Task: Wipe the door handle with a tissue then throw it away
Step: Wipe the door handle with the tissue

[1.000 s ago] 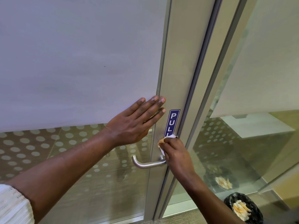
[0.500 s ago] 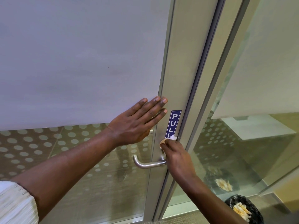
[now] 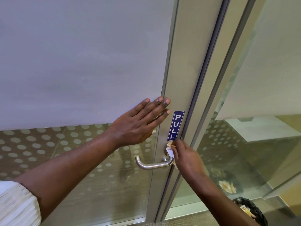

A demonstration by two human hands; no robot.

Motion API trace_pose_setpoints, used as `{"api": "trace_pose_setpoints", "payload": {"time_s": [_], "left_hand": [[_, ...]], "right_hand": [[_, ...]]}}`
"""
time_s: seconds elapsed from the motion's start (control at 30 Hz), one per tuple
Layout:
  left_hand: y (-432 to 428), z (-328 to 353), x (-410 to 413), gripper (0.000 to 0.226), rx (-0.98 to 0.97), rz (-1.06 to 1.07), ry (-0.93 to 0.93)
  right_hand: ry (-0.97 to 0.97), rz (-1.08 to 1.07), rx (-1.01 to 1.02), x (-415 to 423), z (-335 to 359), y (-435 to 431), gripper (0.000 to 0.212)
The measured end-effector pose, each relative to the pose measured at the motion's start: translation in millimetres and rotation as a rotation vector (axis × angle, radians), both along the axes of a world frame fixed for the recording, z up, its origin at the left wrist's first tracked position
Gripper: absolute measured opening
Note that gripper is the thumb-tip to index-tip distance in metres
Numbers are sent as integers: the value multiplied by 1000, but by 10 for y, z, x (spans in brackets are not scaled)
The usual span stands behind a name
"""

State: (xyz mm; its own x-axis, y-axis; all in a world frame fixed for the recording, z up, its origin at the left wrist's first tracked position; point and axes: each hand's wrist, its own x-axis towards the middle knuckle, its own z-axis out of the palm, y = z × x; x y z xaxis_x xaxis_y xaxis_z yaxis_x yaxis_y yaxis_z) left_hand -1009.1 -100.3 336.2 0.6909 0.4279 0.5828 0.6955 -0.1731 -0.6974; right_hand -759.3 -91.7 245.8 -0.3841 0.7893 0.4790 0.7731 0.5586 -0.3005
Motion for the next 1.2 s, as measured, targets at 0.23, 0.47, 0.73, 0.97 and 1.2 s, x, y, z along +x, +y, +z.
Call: {"api": "trace_pose_setpoints", "payload": {"time_s": [0.23,0.47,0.73,0.97,1.2], "left_hand": [[-5,2,8,69,25,2,4],[-4,9,6,66,35,13,21],[13,-9,6,68,39,17,12],[3,7,5,66,27,23,19],[-4,4,2,71,23,15,15]], "right_hand": [[128,-6,1,-97,47,-61,22],[117,9,92,-129,67,-39,30],[5,-23,8,-199,-114,-198,38],[-235,126,205,-251,15,-154,38],[179,7,48,-28,-123,-39,23]]}}
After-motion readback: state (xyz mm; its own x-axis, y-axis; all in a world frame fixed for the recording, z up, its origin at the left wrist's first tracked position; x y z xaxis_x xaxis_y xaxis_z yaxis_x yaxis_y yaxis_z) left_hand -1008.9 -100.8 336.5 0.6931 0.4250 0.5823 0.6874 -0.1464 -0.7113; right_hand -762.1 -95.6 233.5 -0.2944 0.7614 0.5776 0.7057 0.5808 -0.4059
